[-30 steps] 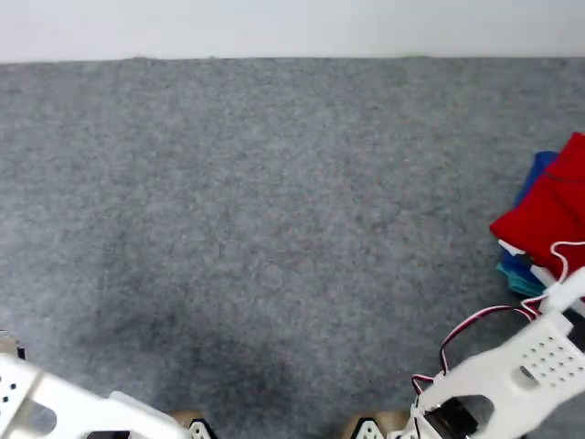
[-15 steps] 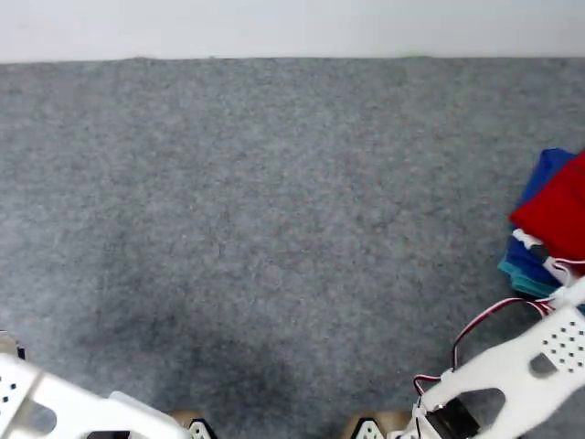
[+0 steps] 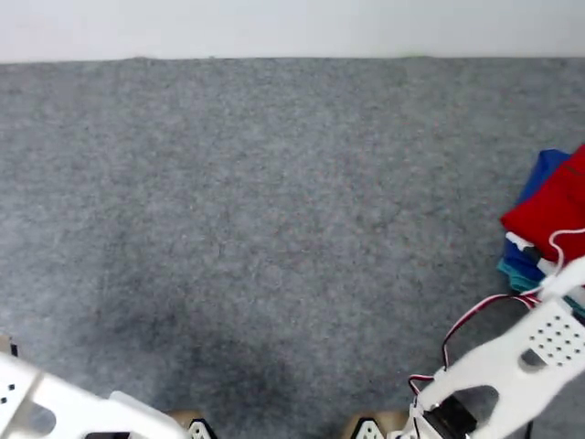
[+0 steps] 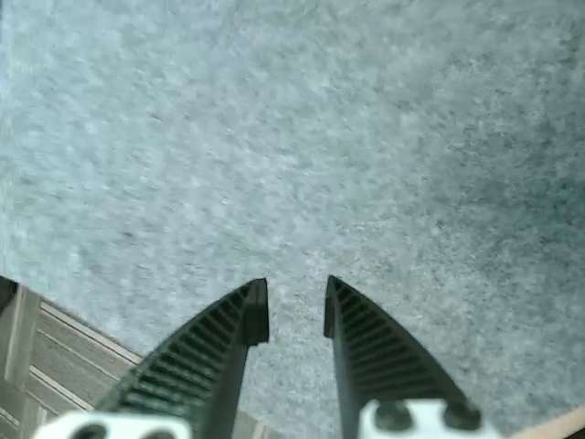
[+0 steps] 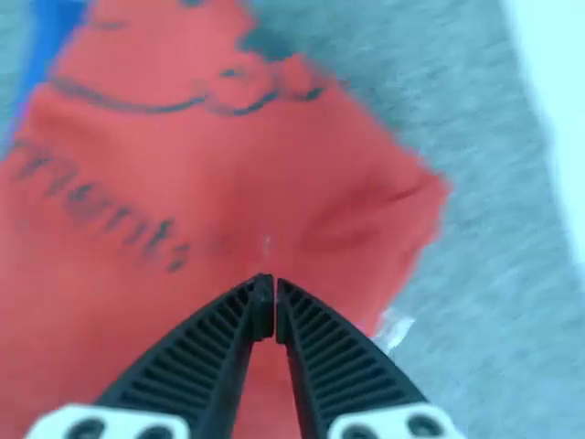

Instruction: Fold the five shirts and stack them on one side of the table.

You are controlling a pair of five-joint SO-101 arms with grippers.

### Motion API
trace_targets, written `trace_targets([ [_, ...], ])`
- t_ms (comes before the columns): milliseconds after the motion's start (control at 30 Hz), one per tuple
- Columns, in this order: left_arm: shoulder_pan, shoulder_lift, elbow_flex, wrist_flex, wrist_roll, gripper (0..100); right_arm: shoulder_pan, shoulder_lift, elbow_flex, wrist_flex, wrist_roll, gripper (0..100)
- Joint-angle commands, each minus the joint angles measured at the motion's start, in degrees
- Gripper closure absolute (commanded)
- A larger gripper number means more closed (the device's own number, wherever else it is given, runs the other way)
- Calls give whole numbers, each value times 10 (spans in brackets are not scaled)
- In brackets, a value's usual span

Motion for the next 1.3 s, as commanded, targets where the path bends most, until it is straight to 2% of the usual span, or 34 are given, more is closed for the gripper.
trace_targets([
  [0,35,-12,-67,47,21,885,-25,-48,-76,108,-32,988],
  [67,62,-12,-101,60,85,885,-35,-48,-106,138,-37,988],
  [233,155,-12,-173,63,305,885,-37,-64,-153,137,-65,989],
  [333,229,-12,-209,99,390,892,-37,-102,-141,137,-70,989],
  [467,375,-12,-262,188,418,965,-37,-194,-40,137,-70,989],
  [667,547,-81,-244,166,497,985,-65,-400,251,136,-78,989],
  [767,606,-142,-189,151,546,985,-102,-514,405,133,-123,989],
  [867,623,-222,-102,111,585,985,-154,-621,549,116,-168,989],
  [1067,623,-399,100,19,585,985,-240,-817,840,-19,-257,989],
  [1267,628,-523,255,-20,585,985,-310,-1004,1117,-153,-324,989],
])
